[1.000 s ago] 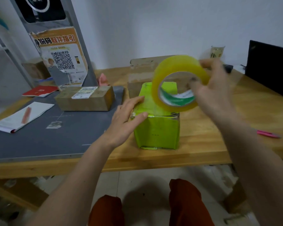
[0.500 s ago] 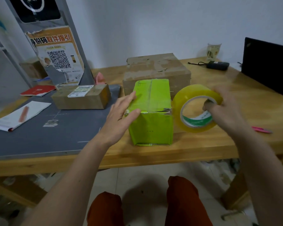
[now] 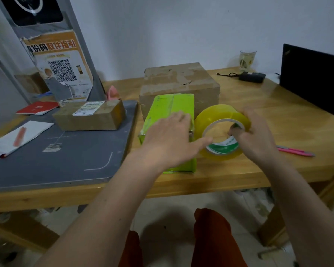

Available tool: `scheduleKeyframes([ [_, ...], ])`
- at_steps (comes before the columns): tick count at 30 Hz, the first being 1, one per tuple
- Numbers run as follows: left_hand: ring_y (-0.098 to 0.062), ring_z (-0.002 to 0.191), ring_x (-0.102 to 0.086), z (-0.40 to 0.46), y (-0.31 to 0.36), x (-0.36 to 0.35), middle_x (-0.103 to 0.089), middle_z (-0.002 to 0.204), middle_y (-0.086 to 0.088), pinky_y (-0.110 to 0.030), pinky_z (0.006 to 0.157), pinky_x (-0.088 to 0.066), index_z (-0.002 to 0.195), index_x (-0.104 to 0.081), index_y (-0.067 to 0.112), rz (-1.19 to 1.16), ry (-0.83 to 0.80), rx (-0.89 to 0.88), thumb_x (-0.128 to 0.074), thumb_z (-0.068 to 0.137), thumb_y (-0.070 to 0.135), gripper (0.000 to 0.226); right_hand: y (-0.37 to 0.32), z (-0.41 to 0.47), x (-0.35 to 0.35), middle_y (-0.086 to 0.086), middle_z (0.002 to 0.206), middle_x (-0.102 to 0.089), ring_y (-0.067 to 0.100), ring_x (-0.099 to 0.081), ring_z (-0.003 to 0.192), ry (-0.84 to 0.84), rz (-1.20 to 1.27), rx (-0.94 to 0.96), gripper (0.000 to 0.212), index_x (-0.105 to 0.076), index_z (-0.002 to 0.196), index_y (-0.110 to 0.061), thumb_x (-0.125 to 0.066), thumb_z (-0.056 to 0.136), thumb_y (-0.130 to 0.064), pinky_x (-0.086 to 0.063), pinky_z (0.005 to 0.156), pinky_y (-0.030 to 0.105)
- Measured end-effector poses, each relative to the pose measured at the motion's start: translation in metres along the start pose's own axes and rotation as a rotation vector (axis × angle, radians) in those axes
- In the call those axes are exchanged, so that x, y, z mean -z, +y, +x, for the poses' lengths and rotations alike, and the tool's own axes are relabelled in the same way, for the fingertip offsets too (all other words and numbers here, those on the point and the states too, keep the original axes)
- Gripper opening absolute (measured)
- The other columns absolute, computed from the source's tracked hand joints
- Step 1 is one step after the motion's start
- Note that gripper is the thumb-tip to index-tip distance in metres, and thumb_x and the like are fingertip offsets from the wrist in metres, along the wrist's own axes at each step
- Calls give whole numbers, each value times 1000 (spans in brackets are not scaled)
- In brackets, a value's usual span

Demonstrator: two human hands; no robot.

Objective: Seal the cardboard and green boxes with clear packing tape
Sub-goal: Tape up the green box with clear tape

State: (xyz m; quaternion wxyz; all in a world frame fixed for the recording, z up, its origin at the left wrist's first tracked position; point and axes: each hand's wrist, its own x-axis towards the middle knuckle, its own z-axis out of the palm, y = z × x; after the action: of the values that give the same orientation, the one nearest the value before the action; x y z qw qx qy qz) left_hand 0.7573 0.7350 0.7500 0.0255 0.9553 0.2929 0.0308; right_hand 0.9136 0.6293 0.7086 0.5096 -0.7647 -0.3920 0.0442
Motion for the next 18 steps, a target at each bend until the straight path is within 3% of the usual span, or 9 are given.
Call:
scheduleKeyframes([
  [4,-37,149,-10,0,-17,-3,-14,162,-14,-56,119,-16,157,-13,27,-12,12,207,-19,76,88,102,-7,3,-10,-2,85,-52,11,-51,75,-47,16,3,22,-51,108,-17,-57,91,-5,-35,57,24],
  [6,-40,149,-8,2,-25,1,-12,163,-12,-60,117,-17,155,-11,38,-110,-14,272,-19,65,95,107,-14,6,-11,-4,88,-53,16,-54,82,-47,29,18,25,-53,111,-19,-58,90,-6,-40,63,28],
  [9,-37,149,-9,2,-50,9,-10,164,-5,-58,117,-20,152,-11,48,-277,-47,314,-25,54,102,113,-28,6,-19,-11,89,-55,9,-55,82,-9,189,-22,23,-54,107,-24,-64,88,-15,-45,69,27],
  [12,-30,148,-19,-6,-69,10,-21,162,1,-52,117,-25,150,-29,45,-578,38,328,-55,60,91,105,-42,-3,-44,-11,88,-61,8,-60,84,15,509,-162,18,-57,91,-29,-69,85,-18,-48,77,28],
  [14,-17,136,-37,-14,-77,6,-36,153,7,-40,107,-37,143,-45,40,-828,195,309,-77,61,69,93,-54,-6,-62,-9,85,-63,7,-63,82,48,719,-263,22,-56,86,-30,-68,84,-12,-50,82,33],
  [16,-8,120,-51,-22,-79,-1,-49,140,11,-31,95,-45,137,-53,37,-1053,313,301,-89,59,48,87,-69,0,-71,-10,80,-61,-5,-61,66,134,795,-271,23,-57,94,-25,-65,84,-6,-48,74,26],
  [18,-12,113,-62,-24,-80,-13,-61,131,7,-38,95,-52,134,-56,38,-1329,355,314,-90,49,45,92,-88,12,-76,-7,81,-61,-5,-61,56,204,807,-189,31,-56,111,-12,-64,82,-2,-47,63,20],
])
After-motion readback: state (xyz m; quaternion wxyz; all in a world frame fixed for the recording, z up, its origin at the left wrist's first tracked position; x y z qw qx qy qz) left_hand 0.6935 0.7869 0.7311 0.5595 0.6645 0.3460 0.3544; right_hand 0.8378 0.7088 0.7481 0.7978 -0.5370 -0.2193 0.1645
